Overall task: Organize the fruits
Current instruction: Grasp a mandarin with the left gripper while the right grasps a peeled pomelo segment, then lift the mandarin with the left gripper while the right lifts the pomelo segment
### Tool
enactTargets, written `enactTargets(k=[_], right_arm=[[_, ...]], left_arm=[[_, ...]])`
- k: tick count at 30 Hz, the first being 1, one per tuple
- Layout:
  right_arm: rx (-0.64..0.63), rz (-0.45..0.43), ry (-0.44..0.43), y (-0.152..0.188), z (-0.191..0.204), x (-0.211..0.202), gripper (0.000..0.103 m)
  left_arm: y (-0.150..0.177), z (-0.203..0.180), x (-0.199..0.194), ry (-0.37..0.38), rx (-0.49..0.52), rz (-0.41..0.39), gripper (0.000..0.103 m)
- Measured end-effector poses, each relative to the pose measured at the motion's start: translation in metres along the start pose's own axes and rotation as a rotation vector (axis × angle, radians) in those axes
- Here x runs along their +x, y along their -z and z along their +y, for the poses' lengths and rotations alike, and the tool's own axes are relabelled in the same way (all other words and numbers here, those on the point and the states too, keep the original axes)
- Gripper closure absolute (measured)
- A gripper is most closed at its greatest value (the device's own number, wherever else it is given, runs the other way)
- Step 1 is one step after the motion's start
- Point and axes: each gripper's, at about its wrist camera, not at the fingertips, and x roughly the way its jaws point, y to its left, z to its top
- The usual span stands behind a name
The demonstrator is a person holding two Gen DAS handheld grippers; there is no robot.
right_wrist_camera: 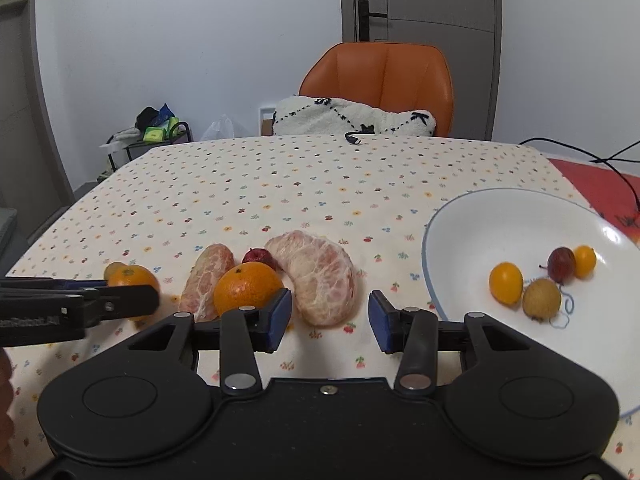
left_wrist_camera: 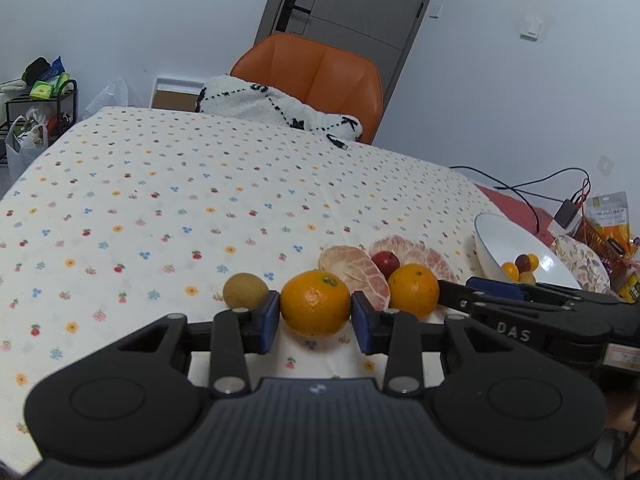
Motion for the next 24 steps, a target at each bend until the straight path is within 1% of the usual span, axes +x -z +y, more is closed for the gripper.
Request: enactTargets(k=[6, 8, 12, 14, 24], right_arm=[[-0.043, 0.021, 0.014, -0.007, 0.005, 0.011, 0.058], [-0.062, 0.032, 0.023, -0.008, 0.007, 0.015, 0.057], [-0.099, 0.044, 0.037, -0.008, 0.011, 0.019, 0.057], [-0.110, 0.042, 0.034, -0.008, 0.012, 0.017, 0.070], [-0.063, 0.047, 0.024, 0.000, 0.009, 0.004, 0.075]], left_arm=[[-0.002, 0.003, -0.004, 0.013, -0.012, -0.013, 0.066], [-0.002, 0.003, -0.004, 0.015, -0.016, -0.012, 0.066], [0.000, 0.003, -0.003, 0.022, -0.016, -0.005, 0.066], [0.002, 0.003, -0.003, 0.023, -0.018, -0.002, 0.066], [0.006, -0.002, -0.007, 0.019, -0.006, -0.006, 0.066]])
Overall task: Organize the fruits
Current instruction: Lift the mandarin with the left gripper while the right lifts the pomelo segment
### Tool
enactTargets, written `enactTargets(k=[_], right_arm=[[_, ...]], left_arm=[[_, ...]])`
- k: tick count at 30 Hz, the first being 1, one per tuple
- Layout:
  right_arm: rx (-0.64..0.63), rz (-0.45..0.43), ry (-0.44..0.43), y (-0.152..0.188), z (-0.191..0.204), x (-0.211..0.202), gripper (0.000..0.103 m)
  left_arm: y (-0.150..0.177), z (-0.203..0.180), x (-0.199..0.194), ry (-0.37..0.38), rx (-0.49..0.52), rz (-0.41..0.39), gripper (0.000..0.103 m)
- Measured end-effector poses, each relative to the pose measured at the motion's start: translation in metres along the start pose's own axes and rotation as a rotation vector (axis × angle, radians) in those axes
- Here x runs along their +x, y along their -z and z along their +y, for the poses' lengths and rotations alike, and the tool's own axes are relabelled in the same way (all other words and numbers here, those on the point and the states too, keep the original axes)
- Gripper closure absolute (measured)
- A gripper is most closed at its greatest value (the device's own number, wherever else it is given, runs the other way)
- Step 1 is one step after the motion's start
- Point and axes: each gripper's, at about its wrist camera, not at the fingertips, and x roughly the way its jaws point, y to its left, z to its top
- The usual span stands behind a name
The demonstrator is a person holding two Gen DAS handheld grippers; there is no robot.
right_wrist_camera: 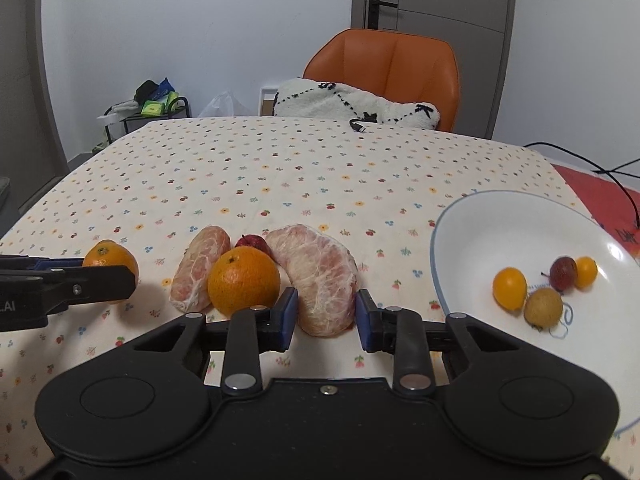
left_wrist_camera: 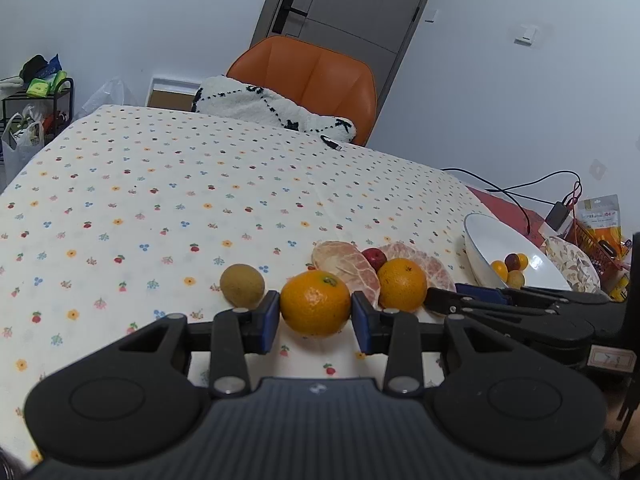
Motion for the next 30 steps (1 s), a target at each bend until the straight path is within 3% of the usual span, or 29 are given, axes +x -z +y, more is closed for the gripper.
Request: enactTargets(k=[4, 7, 8, 10, 12, 14, 20, 30], right_arm=[[0.025, 0.001, 0.001, 0.005, -0.003, -0.008, 0.076], [0.042, -0.010, 0.007, 0.010, -0.006, -0.018, 0.091], [0.053, -0.010, 0.009, 0.012, -0.008, -0.022, 0.100], [0.074, 0.010, -0.010, 0.016, -0.010, -0.026, 0.103], [0.070, 0.006, -0.044, 0.021, -0.009, -0.029, 0.101], [0.065, 0.004, -0.046, 0.023, -0.009, -0.030, 0.088], [0.063, -0.009, -0.059, 0.018, -0.008, -0.022, 0.067], [0.014, -0.001, 0.000, 0.007, 0.003, 0.001, 0.056]], left_arm=[[0.002, -0.003, -0.002, -0.003, 0.011, 0.000, 0.066], [0.004, -0.004, -0.002, -0.007, 0.013, 0.004, 0.066], [0.004, -0.003, -0.002, -0.009, 0.012, 0.007, 0.066], [0.005, -0.003, -0.002, -0.010, 0.010, 0.006, 0.066], [0.006, -0.002, -0.003, -0.015, 0.008, 0.006, 0.066], [0.005, -0.002, -0.004, -0.016, 0.008, 0.006, 0.066], [0.004, -0.001, -0.006, -0.014, 0.014, 0.002, 0.066], [0.002, 0.003, -0.004, 0.011, -0.004, 0.002, 0.066]])
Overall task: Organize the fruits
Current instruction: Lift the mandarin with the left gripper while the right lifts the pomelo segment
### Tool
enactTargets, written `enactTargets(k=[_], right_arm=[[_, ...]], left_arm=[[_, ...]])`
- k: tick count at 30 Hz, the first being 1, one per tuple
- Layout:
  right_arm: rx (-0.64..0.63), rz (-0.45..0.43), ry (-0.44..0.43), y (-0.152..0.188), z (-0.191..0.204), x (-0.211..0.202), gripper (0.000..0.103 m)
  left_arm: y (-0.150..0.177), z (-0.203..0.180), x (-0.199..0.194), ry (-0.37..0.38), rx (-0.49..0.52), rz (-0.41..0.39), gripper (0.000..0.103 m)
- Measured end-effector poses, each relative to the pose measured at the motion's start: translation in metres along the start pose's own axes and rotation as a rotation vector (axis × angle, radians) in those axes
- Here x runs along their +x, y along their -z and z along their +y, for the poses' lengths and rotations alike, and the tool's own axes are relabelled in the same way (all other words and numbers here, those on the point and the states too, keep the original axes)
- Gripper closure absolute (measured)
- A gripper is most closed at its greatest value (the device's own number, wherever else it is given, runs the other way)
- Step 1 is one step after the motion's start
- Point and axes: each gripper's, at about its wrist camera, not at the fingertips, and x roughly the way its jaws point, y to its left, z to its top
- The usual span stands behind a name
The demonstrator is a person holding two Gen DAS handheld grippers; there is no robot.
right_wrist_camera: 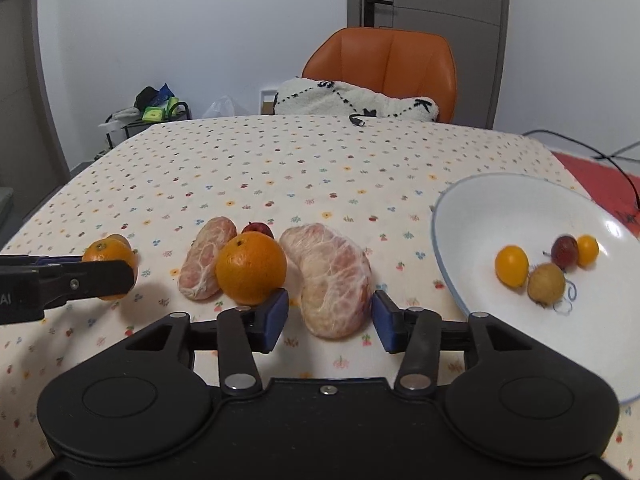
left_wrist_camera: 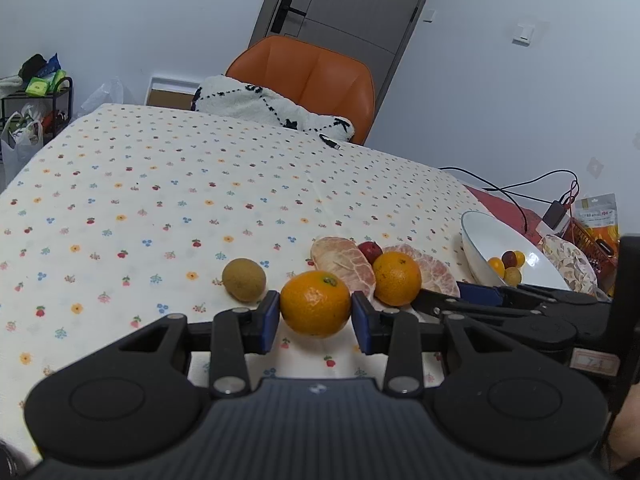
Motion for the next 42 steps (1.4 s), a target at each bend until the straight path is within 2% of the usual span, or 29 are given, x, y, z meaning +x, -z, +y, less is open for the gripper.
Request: enactTargets(k=[9, 11, 16, 30, 36, 42], right_arm=[[-0.039, -0.009, 0.028, -0.009, 0.008, 0.014, 0.057], [-0.039, -0.011, 0.037, -0.009, 0.007, 0.015, 0.064], [-0.075, -0.013, 0.050, -0.006, 0.011, 0.009, 0.065], [0.015, -0.032, 0.042, 0.011, 0.001, -0.027, 0.066], [0.062, -0.091, 0.021, 0.010, -0.009, -0.045, 0.066], [0.097, -0.144, 0.014, 0.011, -0.027, -0.067, 0.066]], left_arm=[[0.000, 0.004, 0.001, 0.010, -0.016, 0.000, 0.066], [0.000, 0.005, 0.001, 0.012, -0.018, -0.002, 0.066], [0.002, 0.004, 0.001, 0.011, -0.021, -0.001, 0.066], [-0.004, -0.014, -0.018, 0.011, 0.004, -0.041, 0.066], [-0.008, -0.030, -0.026, -0.010, 0.042, -0.059, 0.066], [-0.009, -0.052, -0.025, 0.012, 0.069, -0.066, 0.066]])
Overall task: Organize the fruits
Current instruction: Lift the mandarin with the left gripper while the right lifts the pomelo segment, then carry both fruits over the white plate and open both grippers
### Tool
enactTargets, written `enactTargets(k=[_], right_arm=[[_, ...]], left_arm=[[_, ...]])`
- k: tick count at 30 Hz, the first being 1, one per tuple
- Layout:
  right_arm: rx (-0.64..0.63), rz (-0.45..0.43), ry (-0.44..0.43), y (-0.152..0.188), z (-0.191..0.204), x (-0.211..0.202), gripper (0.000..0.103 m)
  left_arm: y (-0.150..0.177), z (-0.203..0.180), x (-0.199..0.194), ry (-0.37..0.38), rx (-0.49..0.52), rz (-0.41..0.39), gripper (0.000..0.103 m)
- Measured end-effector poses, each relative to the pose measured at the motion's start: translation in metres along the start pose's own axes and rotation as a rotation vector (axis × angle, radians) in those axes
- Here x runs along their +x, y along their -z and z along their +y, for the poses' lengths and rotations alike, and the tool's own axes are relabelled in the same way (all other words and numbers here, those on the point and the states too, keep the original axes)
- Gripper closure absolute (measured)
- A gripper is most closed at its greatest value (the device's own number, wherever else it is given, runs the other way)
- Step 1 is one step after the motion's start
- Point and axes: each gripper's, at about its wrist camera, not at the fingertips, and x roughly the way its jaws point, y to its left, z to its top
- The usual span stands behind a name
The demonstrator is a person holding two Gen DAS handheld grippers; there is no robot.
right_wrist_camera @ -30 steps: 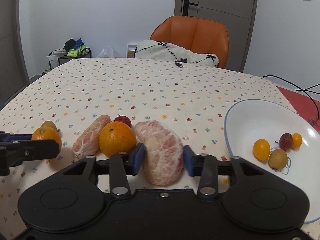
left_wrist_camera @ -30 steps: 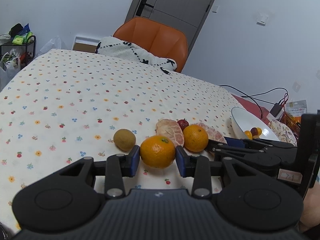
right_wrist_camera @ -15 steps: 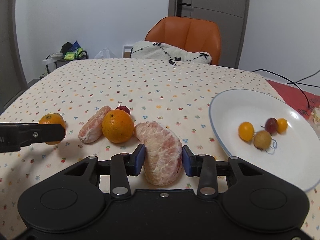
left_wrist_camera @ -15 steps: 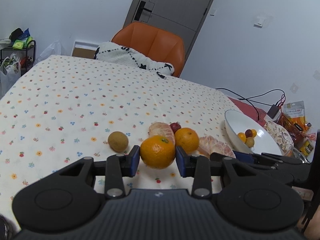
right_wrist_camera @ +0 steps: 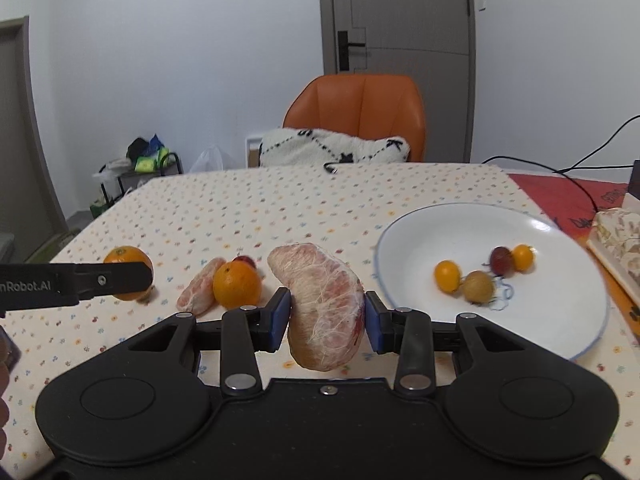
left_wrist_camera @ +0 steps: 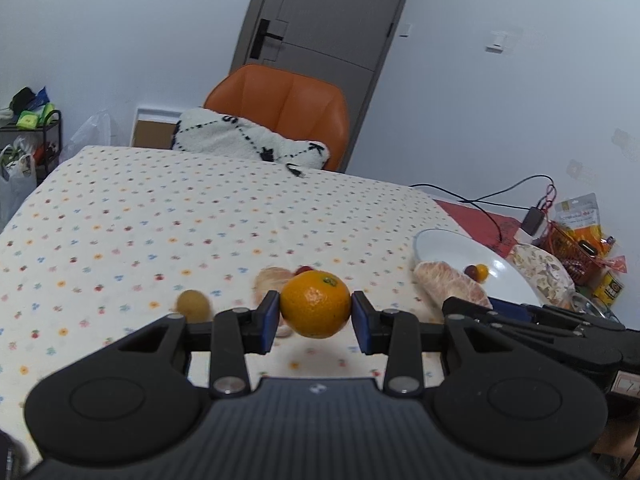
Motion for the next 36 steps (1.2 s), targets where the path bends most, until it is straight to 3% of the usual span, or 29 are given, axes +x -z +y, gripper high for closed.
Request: enactTargets(k=[20, 36], right_arm=[[0.120, -0.063, 0.160, 0.003, -0.088, -0.033, 0.066], [0.133, -0.062, 0.211, 0.000, -0.139, -0.012, 0.066]], left_arm=[[-0.010, -0.096, 0.043, 0.127, 0.143, 0.025, 0.066], [-0.010, -0.133, 0.103, 0.122, 0.199, 0.093, 0.066]])
